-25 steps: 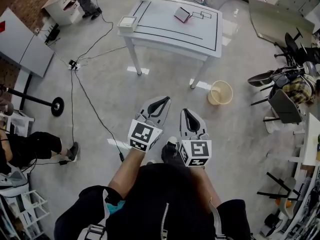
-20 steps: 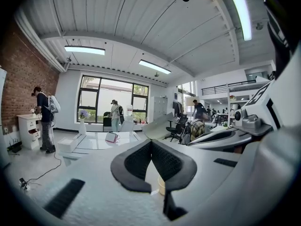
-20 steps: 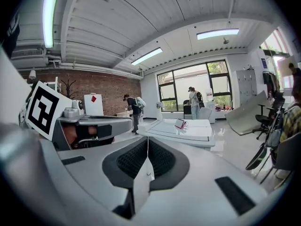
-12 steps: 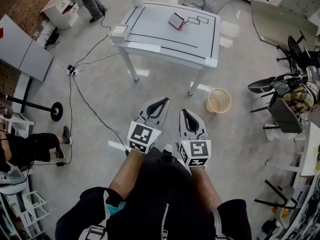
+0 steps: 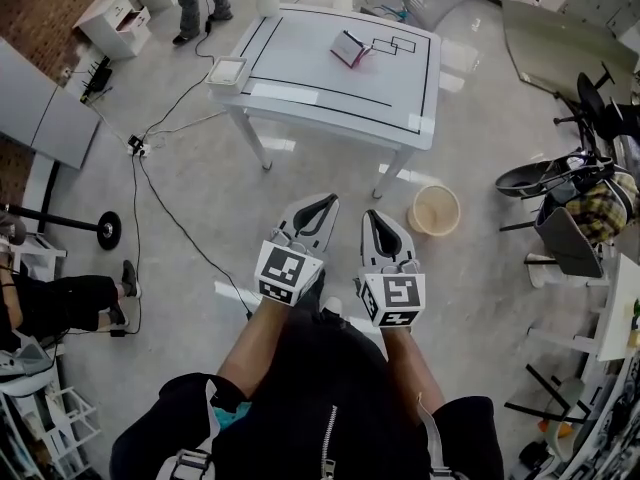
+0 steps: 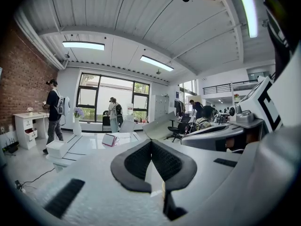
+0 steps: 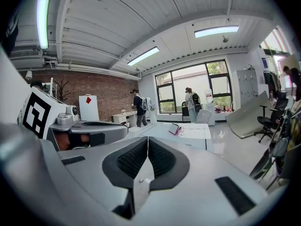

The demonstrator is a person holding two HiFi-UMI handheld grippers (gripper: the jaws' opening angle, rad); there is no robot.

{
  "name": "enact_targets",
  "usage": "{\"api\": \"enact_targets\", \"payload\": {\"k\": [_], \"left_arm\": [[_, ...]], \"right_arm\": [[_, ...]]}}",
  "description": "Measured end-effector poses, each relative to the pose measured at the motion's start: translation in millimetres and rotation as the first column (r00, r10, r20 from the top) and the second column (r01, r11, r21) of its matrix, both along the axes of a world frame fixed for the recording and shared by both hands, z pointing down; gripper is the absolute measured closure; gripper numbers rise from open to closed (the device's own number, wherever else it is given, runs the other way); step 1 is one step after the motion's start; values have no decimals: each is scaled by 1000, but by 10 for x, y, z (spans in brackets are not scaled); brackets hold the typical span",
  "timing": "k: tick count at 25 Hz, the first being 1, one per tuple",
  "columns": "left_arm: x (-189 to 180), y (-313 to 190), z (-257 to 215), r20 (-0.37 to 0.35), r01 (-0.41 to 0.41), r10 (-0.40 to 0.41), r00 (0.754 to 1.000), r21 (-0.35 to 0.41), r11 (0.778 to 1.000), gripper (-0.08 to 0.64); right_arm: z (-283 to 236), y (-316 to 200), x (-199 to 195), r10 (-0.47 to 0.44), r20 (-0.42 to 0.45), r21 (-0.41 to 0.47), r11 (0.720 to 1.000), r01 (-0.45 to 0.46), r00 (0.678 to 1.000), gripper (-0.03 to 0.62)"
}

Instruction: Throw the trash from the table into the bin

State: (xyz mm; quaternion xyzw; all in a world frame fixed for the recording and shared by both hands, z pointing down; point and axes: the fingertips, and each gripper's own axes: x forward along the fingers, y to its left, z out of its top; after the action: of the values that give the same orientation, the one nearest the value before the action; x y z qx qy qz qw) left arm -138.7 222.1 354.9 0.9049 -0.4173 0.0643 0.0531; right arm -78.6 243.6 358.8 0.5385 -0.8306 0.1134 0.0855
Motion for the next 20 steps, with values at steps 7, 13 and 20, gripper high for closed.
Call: {"api": "enact_targets", "payload": {"k": [7,13,20], "left_arm": [[-67,-777,-6,-10,-18,17,1000,-5,1000,554],[-194,-1456,-30,-19,-47,46,999,-10,999,554],[-459,-2204,-63,-29,-67,66,997,0,998,552]], "right_arm": [[15,-739,-31,25,-14,-13,1000,-25,1000,580],[5,-1378,-200,46,-20,-28,999,-46,999,580],[-50,-2089,-507,48,-30,-19,999,-48,998,580]]}}
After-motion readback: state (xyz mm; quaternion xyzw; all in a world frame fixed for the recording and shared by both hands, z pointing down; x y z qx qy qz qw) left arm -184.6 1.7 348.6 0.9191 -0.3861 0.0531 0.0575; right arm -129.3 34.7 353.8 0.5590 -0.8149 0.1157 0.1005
